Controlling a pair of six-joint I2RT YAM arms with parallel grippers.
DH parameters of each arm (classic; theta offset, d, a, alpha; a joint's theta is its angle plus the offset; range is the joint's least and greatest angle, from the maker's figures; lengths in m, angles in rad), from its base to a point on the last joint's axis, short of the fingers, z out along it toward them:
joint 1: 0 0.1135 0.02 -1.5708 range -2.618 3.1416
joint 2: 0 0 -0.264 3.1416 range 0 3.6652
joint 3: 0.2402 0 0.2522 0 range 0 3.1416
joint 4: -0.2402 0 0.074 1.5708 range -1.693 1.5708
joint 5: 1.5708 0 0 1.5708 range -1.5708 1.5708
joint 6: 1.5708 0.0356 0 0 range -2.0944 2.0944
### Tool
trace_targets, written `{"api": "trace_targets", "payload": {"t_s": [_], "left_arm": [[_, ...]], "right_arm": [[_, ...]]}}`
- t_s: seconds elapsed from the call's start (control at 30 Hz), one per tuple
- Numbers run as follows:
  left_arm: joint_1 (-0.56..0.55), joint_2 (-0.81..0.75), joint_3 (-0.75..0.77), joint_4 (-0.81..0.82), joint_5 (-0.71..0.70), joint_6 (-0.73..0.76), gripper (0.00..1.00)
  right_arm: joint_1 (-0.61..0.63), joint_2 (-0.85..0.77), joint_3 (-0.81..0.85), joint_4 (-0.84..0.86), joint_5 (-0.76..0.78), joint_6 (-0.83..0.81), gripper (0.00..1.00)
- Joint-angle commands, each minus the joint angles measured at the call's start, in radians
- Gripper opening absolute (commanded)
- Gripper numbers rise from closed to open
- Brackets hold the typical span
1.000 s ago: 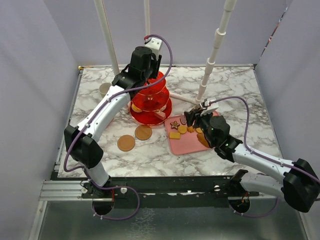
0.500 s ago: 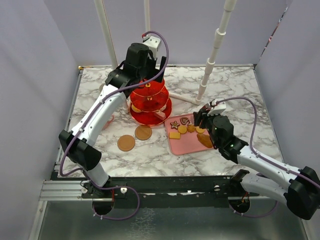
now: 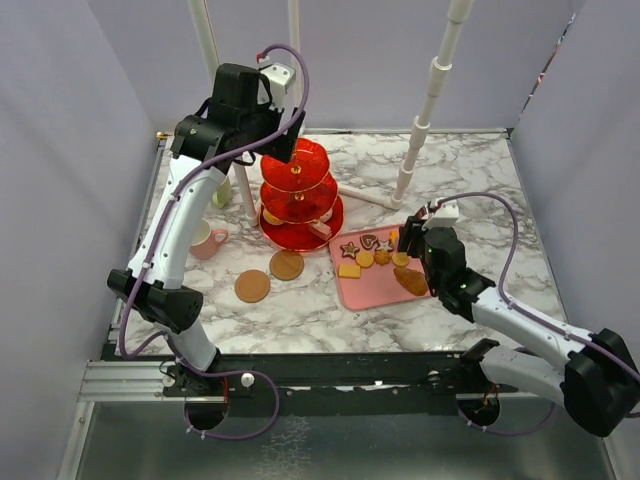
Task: Serve the afternoon tea
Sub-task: Adjust the desert table at the center of the board.
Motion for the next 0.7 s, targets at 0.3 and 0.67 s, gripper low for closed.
{"api": "trace_targets", "payload": {"t_s": [0.3, 0.67], "left_arm": [[0.062, -0.082, -0.108, -0.027, 0.019, 0.033, 0.99], [0.067, -0.116, -0.137, -0.002, 0.018, 0.054, 0.99]], "right_arm": [[-0.095, 0.217, 0.058, 0.217, -0.107, -0.008, 0.58], [-0.109, 0.254, 0.042, 0.325, -0.117, -0.049, 0.58]]}}
